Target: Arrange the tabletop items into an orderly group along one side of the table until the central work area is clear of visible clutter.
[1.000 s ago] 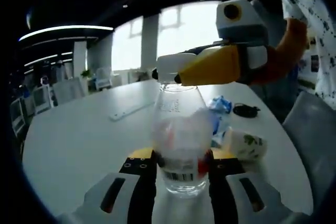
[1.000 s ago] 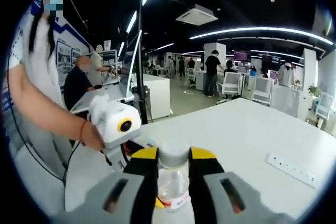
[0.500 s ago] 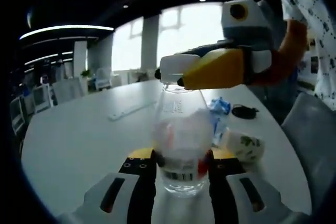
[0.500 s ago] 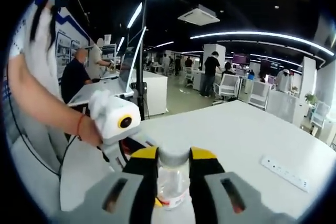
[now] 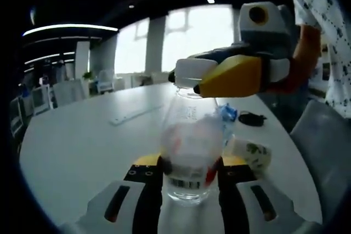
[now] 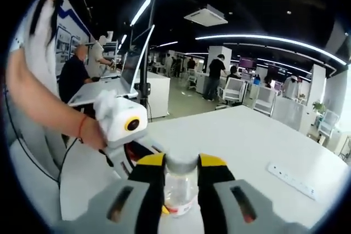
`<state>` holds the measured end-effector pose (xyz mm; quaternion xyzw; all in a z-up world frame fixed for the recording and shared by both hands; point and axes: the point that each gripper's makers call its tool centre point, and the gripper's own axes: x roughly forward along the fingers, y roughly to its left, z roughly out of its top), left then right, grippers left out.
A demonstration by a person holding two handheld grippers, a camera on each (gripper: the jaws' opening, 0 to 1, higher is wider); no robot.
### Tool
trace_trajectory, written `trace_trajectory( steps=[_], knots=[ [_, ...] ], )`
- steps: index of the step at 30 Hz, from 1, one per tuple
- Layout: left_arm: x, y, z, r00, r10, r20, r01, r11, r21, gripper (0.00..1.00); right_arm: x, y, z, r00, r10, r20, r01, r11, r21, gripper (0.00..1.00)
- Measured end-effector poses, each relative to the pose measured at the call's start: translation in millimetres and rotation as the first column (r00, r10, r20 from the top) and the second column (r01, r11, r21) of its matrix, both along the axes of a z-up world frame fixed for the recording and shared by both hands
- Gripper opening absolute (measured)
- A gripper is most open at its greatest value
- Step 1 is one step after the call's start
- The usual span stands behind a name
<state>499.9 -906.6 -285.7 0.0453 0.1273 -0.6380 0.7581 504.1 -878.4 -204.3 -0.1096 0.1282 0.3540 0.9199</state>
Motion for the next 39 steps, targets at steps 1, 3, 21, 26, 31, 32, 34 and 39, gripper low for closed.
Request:
trace_trajectory(
  steps=[1, 3, 21, 26, 31, 32, 34, 39],
  knots=[
    [-0.4, 0.0, 0.0, 1.000, 0.001, -0.005, -0.001, 1.000, -0.002, 0.35, -0.6, 0.2, -0.1, 1.000, 0.001, 0.006, -0.001, 1.000, -0.007, 0.19],
    [-0.3, 0.0, -0.1, 1.000, 0.005, -0.003, -0.005, 1.000, -0.001, 0.36, -0.5, 0.2, 0.0, 1.000, 0.000, 0.005, 0.000, 1.000, -0.008, 0.19],
    [-5.7, 6.8, -12.9, 0.991, 0.104, -0.085, -0.099, 0.993, 0.066, 0.70, -3.5, -1.3, -1.7, 1.000, -0.011, 0.012, 0.011, 1.000, -0.011, 0.19],
    [-10.9, 11.2, -12.1, 0.986, 0.127, -0.107, -0.120, 0.990, 0.072, 0.71, -3.6, -3.1, -2.5, 1.000, -0.016, 0.011, 0.017, 1.000, -0.006, 0.19],
    [-17.0, 13.4, -5.9, 0.983, 0.152, -0.099, -0.146, 0.987, 0.062, 0.70, -4.2, -5.1, -3.0, 1.000, -0.022, 0.006, 0.022, 1.000, 0.004, 0.19],
    [-16.4, 14.0, -4.5, 0.981, 0.166, -0.101, -0.161, 0.986, 0.053, 0.70, -4.1, -5.8, -3.2, 1.000, -0.024, 0.005, 0.024, 1.000, 0.007, 0.20],
    [-17.7, 14.4, -4.5, 0.979, 0.172, -0.104, -0.168, 0.984, 0.054, 0.69, -3.8, -7.5, -3.4, 1.000, -0.030, 0.002, 0.030, 1.000, 0.009, 0.20],
    [-21.3, 16.3, 0.0, 0.977, 0.190, -0.099, -0.186, 0.981, 0.049, 0.67, -3.6, -8.1, -3.7, 0.999, -0.039, 0.003, 0.039, 0.999, 0.006, 0.20]
  ],
)
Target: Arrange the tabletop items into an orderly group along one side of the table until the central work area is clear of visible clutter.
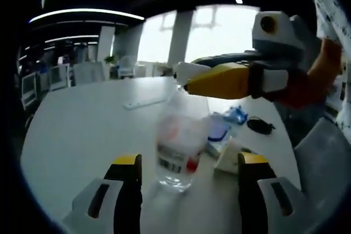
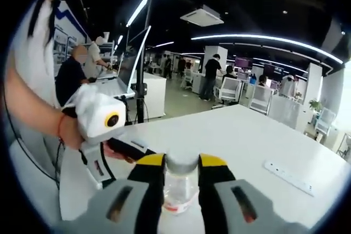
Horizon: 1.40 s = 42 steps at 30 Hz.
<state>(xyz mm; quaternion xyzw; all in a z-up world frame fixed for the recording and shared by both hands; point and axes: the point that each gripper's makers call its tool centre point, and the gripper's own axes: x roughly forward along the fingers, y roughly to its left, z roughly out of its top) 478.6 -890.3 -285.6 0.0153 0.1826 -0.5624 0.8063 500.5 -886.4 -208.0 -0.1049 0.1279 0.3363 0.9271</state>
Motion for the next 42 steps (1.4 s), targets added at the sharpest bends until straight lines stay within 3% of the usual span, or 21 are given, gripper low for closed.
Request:
trace_trajectory(
  steps=[13, 36, 42],
  knots=[
    [-3.6, 5.7, 10.8, 0.999, 0.040, -0.001, -0.040, 0.999, -0.017, 0.64, 1.2, -3.4, -0.1, 0.998, -0.058, -0.019, 0.058, 0.998, 0.012, 0.19],
    [-8.9, 8.2, 11.4, 0.998, 0.059, -0.007, -0.059, 0.998, -0.016, 0.61, 3.0, -3.7, 0.9, 0.999, -0.038, -0.019, 0.039, 0.999, 0.038, 0.21],
    [-8.6, 7.9, 13.7, 0.998, 0.061, -0.001, -0.061, 0.998, -0.018, 0.60, 5.4, -5.7, 6.4, 0.999, -0.040, -0.005, 0.040, 0.998, 0.050, 0.28]
  ],
)
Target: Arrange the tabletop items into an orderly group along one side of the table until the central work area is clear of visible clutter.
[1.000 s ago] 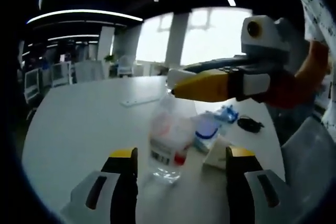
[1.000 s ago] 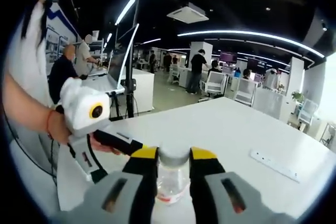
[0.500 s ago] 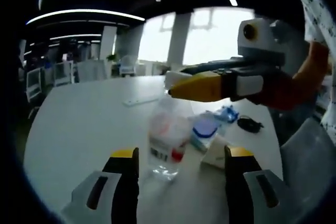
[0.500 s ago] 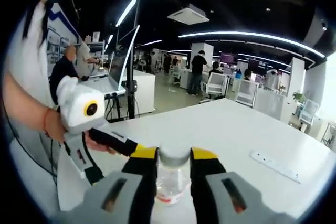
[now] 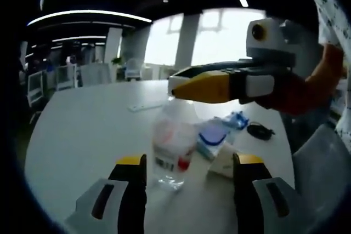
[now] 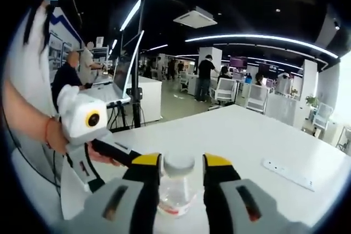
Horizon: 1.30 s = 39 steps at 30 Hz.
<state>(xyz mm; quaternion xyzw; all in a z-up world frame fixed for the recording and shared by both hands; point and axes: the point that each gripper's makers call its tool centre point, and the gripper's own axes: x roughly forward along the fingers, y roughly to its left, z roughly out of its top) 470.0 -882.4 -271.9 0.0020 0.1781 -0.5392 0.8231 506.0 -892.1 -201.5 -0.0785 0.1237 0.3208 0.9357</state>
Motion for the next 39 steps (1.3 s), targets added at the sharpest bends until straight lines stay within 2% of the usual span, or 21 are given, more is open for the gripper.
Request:
trace_trajectory(
  steps=[18, 24, 39],
  knots=[
    [-5.3, 2.7, 10.0, 1.000, 0.019, 0.008, -0.019, 1.000, 0.009, 0.60, -1.6, -12.5, 26.0, 0.999, 0.022, 0.044, -0.023, 0.999, 0.031, 0.38],
    [-9.6, 4.3, 15.6, 0.999, 0.032, 0.012, -0.032, 0.999, 0.013, 0.59, -6.4, -20.4, 34.9, 0.997, 0.045, 0.062, -0.048, 0.998, 0.035, 0.38],
    [-22.8, 8.5, 33.8, 0.997, 0.068, 0.024, -0.068, 0.997, 0.022, 0.59, -17.7, -51.8, 39.2, 0.997, 0.064, 0.036, -0.066, 0.997, 0.051, 0.38]
  ],
)
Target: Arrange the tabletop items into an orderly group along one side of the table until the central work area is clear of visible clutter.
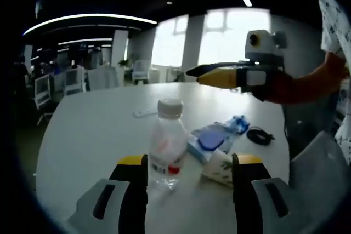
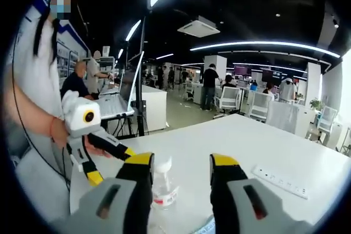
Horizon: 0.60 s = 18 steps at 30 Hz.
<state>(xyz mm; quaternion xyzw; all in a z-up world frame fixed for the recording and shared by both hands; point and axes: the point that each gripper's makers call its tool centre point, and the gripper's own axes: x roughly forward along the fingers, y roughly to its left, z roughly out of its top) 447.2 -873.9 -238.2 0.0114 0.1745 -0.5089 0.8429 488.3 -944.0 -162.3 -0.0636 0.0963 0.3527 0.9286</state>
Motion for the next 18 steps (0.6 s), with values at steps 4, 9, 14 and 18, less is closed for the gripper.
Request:
trace_trajectory(
  steps=[4, 9, 14, 18],
  knots=[
    [-4.3, 0.1, 4.9, 1.000, 0.013, 0.002, -0.013, 1.000, -0.002, 0.58, -3.0, -7.1, -0.9, 1.000, 0.006, -0.008, -0.006, 1.000, -0.005, 0.40],
    [-9.8, -1.1, 13.1, 0.999, 0.036, 0.004, -0.036, 0.999, -0.012, 0.58, -7.5, -17.3, 0.1, 1.000, 0.006, -0.029, -0.005, 1.000, 0.018, 0.43],
    [-17.6, -3.0, 18.2, 0.999, 0.043, 0.010, -0.043, 0.999, -0.002, 0.57, -13.7, -27.0, -0.3, 0.998, 0.023, -0.064, -0.020, 0.998, 0.053, 0.42],
    [-22.7, -1.4, 26.1, 0.998, 0.066, 0.013, -0.065, 0.998, -0.017, 0.56, -21.6, -32.0, -5.2, 0.993, 0.053, -0.104, -0.047, 0.997, 0.056, 0.44]
  ],
)
